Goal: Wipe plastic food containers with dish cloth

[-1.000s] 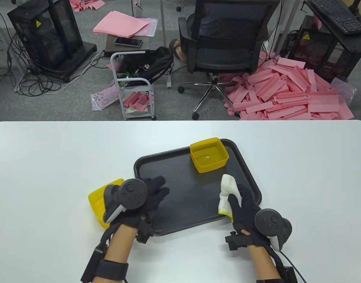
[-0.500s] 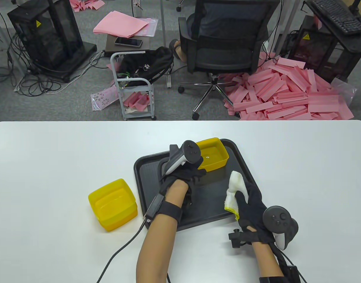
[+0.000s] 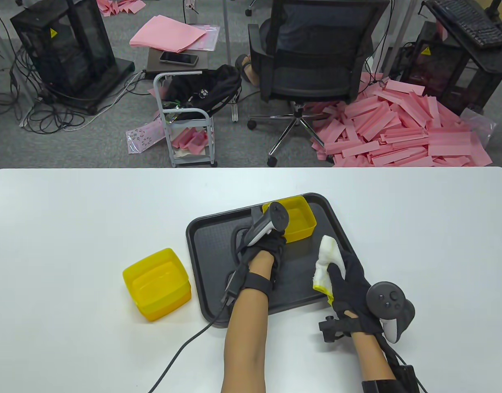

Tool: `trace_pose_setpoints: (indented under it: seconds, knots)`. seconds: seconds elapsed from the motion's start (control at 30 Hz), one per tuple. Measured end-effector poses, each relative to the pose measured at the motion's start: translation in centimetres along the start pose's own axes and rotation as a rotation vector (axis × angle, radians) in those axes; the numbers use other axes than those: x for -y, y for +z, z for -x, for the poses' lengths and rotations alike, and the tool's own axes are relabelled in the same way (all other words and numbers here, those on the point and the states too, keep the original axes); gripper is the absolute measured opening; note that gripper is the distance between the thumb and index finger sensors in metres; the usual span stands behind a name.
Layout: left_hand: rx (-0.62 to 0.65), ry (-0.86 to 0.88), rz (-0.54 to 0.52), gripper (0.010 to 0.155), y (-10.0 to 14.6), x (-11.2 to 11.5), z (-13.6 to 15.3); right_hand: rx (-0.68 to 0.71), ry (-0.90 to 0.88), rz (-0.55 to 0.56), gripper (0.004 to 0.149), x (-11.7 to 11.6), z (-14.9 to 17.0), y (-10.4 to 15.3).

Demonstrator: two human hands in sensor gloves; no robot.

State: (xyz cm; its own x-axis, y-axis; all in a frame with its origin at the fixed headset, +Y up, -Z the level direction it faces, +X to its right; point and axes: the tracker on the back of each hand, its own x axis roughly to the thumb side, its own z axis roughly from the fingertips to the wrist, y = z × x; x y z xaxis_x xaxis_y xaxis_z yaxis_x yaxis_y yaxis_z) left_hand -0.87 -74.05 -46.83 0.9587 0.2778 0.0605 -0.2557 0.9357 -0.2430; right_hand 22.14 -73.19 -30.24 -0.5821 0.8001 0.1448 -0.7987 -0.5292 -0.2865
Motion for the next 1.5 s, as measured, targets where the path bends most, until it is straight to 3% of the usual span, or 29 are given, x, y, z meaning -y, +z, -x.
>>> trace_pose_setpoints:
  seconds: [0.23,0.47,0.73,1.1,1.5]
  knots:
    - [0.097,0.018,-0.133,0.04,4.8,-3.0,0.3,0.013,0.011,-0.011,0.055,-0.1,-0.1,0.0]
    - [0.201,0.059,-0.256,0.041,11.7,-5.9,1.7,0.014,-0.014,0.017,0.055,1.0,-0.4,0.4]
    - [0.237,0.136,-0.358,0.041,18.1,-6.8,5.4,0.039,0.001,0.037,0.055,1.6,-0.9,0.5]
    - [0.301,0.196,-0.401,0.041,21.8,-5.0,9.0,0.053,0.08,-0.006,0.055,0.7,-1.0,0.6]
    - [0.403,0.211,-0.409,0.04,22.3,-1.8,9.9,0.078,0.149,-0.068,0.055,-0.5,-1.4,1.1]
